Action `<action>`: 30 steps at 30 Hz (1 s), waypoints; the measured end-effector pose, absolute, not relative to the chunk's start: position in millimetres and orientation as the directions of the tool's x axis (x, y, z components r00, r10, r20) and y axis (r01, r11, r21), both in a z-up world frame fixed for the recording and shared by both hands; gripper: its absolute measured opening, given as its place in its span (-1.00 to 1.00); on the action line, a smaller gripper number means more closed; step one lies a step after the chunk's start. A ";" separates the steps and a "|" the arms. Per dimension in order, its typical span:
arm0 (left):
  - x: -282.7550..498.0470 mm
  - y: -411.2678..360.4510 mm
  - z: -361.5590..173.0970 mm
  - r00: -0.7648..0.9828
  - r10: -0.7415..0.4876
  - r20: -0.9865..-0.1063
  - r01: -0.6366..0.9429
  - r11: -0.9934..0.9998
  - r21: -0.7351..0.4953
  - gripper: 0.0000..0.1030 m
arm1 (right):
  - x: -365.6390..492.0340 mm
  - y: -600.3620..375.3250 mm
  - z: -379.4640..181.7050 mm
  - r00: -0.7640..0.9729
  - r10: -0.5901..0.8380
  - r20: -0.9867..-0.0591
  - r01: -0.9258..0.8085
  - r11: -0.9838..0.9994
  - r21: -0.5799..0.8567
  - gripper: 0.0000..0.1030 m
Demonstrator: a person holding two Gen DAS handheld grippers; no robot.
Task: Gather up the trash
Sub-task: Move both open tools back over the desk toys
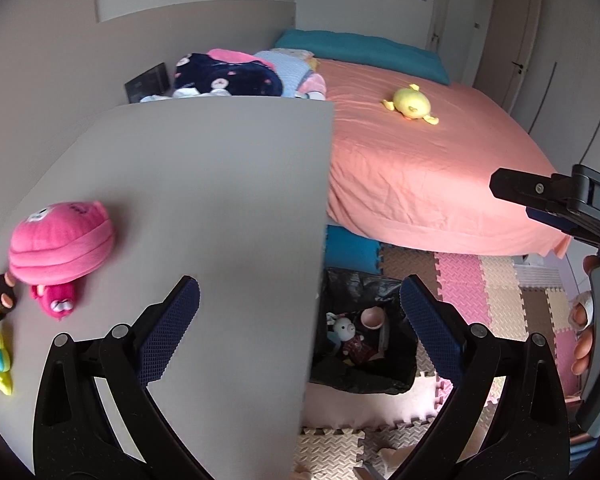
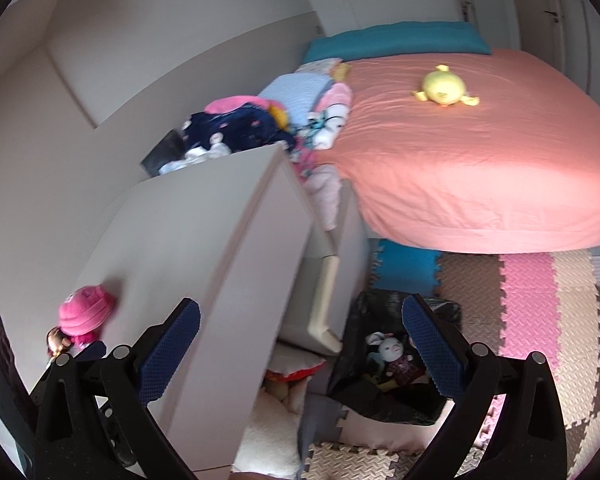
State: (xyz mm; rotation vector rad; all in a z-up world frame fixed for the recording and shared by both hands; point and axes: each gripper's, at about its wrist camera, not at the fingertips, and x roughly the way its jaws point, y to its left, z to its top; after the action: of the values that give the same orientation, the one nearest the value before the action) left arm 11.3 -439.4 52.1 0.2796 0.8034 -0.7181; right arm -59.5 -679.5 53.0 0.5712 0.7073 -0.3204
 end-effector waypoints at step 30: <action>96.5 -209.6 37.0 0.617 -0.232 -0.752 0.274 0.959 -0.071 0.88 | 20.0 -497.6 59.5 0.674 0.186 -0.715 0.085 0.942 0.325 0.96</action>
State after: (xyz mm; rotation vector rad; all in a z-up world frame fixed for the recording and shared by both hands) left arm 96.5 -209.6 37.0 0.0526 0.8583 -0.2916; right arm 20.0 -497.6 59.5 0.3482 0.8338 0.0577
